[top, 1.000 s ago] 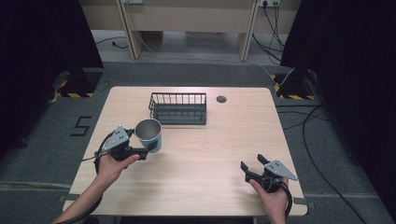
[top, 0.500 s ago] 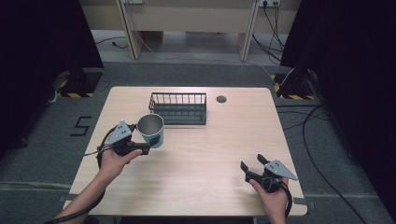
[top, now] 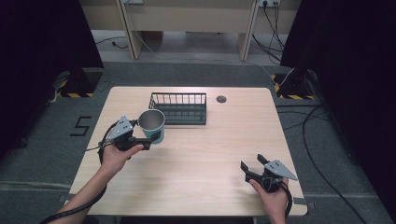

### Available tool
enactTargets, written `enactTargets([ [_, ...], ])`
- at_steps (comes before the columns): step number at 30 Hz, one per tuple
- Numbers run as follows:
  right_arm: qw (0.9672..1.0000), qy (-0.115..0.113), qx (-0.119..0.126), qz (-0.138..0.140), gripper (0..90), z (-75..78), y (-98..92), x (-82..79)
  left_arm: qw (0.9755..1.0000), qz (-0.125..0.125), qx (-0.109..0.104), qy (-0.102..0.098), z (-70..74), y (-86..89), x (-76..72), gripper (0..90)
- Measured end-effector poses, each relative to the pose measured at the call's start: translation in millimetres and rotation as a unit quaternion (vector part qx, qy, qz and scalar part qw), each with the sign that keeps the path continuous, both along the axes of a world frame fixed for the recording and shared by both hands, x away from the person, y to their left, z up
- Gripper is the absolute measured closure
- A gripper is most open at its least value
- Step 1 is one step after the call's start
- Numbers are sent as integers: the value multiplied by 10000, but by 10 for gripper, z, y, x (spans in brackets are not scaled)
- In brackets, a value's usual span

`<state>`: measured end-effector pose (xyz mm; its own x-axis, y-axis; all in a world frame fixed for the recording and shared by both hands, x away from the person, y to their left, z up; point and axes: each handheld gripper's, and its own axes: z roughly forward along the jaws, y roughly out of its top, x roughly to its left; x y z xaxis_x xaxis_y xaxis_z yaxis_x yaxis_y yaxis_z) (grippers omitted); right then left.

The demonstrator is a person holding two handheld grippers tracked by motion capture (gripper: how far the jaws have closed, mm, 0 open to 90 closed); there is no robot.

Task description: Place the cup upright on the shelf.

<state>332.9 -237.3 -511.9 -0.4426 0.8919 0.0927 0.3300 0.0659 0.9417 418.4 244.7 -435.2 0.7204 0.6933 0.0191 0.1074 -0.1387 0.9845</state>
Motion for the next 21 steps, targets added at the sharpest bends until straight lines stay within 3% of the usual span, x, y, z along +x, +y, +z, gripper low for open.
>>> enactTargets([
  [21, 10000, -17, -43, 13, 225, 0, 4, 3, 10000, -7, -33, -58, 110, -72, 118, 159],
])
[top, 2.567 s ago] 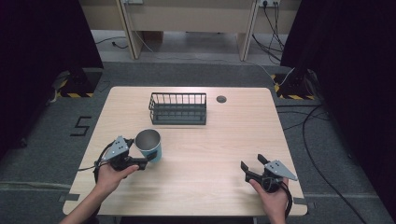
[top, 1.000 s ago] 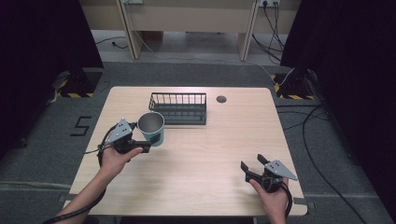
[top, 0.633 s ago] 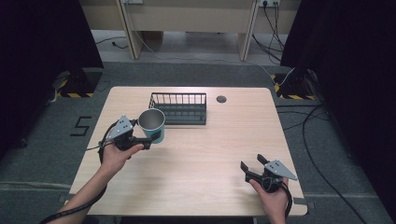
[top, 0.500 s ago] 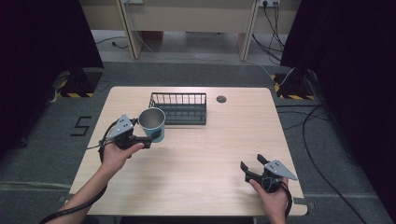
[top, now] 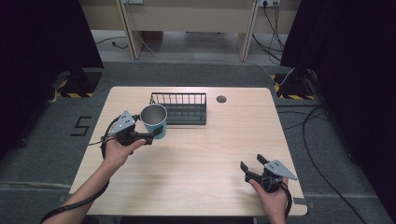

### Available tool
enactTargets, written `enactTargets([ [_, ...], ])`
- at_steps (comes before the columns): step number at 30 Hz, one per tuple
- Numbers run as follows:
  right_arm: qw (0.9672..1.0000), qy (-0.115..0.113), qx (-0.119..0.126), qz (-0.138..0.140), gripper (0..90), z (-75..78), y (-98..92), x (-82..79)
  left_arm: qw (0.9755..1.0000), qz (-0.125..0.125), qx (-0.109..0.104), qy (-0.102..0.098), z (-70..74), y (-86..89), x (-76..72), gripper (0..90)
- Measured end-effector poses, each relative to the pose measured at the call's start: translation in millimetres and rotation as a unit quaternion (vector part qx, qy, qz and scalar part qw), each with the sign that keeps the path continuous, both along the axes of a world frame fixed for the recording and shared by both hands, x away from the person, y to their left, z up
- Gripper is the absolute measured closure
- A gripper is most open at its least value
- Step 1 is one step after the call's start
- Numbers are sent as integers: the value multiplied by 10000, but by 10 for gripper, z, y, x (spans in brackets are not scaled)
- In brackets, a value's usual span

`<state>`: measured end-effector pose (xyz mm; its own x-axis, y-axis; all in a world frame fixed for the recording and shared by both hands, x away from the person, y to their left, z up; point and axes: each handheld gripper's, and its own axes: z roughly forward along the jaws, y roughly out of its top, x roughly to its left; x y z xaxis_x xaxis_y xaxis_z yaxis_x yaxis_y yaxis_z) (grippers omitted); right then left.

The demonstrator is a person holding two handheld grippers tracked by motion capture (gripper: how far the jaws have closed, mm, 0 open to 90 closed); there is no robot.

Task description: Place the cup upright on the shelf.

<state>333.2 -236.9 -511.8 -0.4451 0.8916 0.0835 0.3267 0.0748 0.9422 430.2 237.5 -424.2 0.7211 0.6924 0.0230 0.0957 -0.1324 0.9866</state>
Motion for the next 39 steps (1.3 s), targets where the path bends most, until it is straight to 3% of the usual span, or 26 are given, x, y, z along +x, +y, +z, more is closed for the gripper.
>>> enactTargets([
  [39, 10000, 37, -1, 20, 230, 1, 10, -4, 10000, 45, 3, -32, 96, -166, 228, 159],
])
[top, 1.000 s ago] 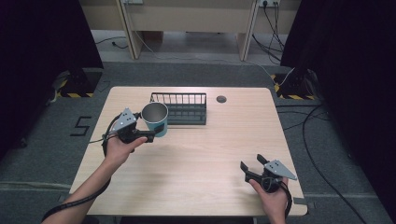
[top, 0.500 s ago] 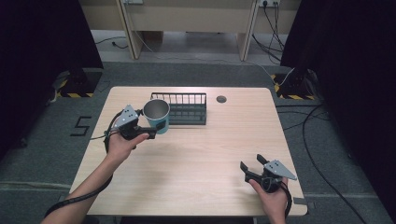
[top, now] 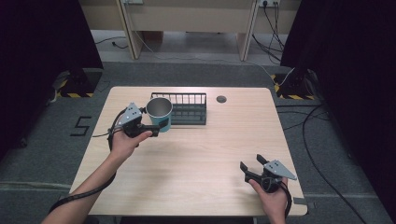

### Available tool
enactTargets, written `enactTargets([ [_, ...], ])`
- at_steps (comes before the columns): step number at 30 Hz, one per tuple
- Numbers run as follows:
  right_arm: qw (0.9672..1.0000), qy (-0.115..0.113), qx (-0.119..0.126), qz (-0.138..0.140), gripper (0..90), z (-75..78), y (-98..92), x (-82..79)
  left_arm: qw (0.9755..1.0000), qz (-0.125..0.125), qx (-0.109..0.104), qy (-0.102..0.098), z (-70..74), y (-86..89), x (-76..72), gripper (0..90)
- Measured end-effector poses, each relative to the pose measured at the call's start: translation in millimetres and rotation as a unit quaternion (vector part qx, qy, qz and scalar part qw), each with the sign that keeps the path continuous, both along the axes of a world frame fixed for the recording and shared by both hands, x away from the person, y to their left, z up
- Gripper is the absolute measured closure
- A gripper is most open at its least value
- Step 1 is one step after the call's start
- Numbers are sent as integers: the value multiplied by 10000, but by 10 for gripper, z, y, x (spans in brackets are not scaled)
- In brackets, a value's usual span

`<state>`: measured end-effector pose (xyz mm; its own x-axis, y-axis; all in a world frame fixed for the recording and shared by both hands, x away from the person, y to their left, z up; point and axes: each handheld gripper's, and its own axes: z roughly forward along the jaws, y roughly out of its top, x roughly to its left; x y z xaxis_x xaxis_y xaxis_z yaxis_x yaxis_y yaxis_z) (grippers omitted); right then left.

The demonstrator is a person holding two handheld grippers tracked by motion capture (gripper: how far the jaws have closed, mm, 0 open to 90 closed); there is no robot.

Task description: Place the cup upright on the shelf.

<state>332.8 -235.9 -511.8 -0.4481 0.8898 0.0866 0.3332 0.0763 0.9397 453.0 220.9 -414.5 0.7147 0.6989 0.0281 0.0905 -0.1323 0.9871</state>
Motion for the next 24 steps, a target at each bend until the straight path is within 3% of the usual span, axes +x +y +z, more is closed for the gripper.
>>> enactTargets([
  [24, 10000, 2, -10, 18, 230, 0, 3, -1, 10000, 39, -70, -4, 77, -147, 177, 159],
])
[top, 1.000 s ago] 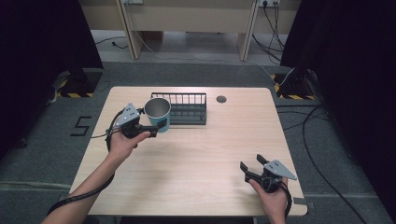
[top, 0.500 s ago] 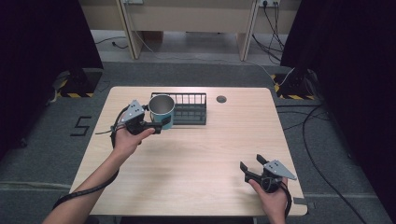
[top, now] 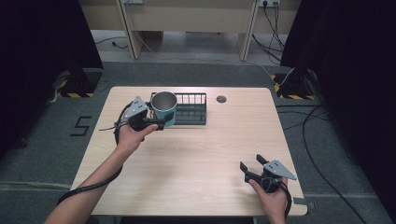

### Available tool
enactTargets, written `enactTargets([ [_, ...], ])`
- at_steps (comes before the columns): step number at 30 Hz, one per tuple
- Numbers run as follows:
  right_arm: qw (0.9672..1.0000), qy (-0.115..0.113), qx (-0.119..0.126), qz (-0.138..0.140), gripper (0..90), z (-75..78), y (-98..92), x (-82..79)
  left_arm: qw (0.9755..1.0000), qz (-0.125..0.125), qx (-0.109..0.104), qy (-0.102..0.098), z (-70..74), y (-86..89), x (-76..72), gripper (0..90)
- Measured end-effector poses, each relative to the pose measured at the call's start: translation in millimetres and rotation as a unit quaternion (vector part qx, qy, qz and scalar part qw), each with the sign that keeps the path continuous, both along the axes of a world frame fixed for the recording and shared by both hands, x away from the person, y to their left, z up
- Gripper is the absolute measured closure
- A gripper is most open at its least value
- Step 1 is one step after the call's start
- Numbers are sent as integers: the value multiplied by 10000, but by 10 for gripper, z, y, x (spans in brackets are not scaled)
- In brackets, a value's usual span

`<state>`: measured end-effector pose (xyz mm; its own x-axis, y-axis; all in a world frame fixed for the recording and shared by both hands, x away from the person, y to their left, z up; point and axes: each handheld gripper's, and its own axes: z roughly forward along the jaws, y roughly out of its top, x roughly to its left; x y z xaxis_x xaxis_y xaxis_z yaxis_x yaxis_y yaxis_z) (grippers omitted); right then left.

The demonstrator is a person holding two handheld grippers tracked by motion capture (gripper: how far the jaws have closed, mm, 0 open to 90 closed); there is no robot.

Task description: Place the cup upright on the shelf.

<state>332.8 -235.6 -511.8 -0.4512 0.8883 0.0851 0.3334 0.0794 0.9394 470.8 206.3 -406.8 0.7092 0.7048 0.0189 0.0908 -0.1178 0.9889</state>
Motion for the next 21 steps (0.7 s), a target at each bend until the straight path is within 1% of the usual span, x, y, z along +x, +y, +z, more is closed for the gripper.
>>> enactTargets([
  [13, 10000, 11, 9, 6, 230, 0, 1, 0, 10000, 59, -23, 45, 12, -38, 92, 159],
  [21, 10000, 14, 14, 10, 230, 0, 1, 0, 9999, 92, 14, 49, 23, -69, 143, 159],
])
